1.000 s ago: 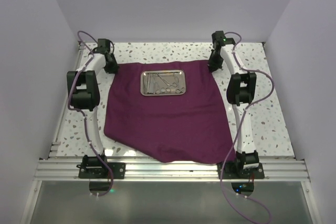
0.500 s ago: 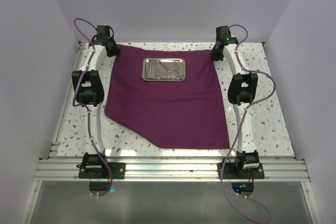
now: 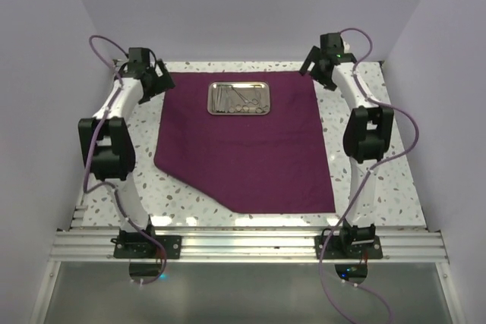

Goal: Open and lay out the surgical kit
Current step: Smooth out the surgical kit at the center of the board.

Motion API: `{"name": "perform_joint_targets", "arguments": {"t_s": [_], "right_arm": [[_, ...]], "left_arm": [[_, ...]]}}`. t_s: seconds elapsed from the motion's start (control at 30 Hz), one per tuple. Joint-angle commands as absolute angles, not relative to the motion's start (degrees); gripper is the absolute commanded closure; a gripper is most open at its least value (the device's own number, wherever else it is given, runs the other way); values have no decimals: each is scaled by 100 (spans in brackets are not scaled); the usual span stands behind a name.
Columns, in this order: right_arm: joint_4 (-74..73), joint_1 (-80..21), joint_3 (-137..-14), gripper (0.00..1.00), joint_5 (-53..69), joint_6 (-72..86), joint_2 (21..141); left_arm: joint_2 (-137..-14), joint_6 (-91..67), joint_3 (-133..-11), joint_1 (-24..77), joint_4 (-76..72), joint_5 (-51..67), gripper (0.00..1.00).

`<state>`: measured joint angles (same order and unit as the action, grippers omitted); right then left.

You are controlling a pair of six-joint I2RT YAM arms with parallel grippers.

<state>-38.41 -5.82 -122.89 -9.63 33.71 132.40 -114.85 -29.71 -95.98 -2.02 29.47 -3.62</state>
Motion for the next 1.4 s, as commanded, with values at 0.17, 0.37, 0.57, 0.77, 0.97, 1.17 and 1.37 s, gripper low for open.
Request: {"name": "perform_joint_targets", "arguments": {"t_s": [0.17,0.37,0.57,0.77,0.97,1.17,1.37], "right_arm": [[-3471,-2941,-10890,2,-344,2699,11303],[-3770,-4833,-11293,2,-18,2102,11935],[-3902,-5466,-11417,2,492,1925,12286],[-4148,-5818,-11522,2,501,1740,12656],[-4175,-6125,-11426,2,712,1609,12551],[-4096,-6310,-11075,3,870,1564,12507],[-4061,-6389,-10986,13,792,1608,12796]], "left_arm": [[-8905,-2575,-6218,-220,2408,-625,1],[-8369,-2646,-5643,-263,2654,-738,1],[-7603,-2663,-5476,-711,2839,-931,0],[-7295,-2812,-5169,-1169,2900,-1143,0],[-7304,-2892,-5106,-1301,2830,-1029,0],[-7295,-2953,-5071,-1327,2821,-958,0],[-7295,-2979,-5027,-1318,2777,-879,1]]}}
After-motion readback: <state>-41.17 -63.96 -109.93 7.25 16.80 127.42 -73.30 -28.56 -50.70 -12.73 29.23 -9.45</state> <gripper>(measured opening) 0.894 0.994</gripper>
